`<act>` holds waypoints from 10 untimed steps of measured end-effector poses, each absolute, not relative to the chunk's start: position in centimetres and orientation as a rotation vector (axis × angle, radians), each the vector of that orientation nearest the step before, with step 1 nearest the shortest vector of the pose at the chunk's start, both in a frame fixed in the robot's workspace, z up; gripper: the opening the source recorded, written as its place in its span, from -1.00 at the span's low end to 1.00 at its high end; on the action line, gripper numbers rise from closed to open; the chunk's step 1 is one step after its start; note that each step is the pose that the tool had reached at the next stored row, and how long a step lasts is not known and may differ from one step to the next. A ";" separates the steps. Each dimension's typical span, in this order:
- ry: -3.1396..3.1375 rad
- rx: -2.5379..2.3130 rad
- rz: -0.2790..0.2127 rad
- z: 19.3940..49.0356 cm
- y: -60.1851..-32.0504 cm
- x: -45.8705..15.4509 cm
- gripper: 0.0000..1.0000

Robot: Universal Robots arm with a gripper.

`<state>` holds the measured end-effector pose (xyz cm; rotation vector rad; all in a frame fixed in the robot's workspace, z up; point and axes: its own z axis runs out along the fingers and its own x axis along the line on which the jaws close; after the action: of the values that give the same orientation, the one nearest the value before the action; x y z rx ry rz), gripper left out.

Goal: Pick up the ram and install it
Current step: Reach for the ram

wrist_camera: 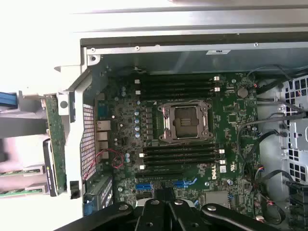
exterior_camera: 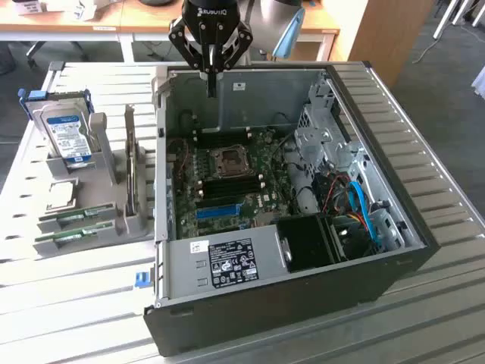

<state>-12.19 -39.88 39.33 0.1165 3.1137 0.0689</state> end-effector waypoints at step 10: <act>3.114 0.117 0.069 39.3 -39.9 -12.2 -0.77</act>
<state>-12.21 -39.88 39.33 0.1168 3.1137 0.0687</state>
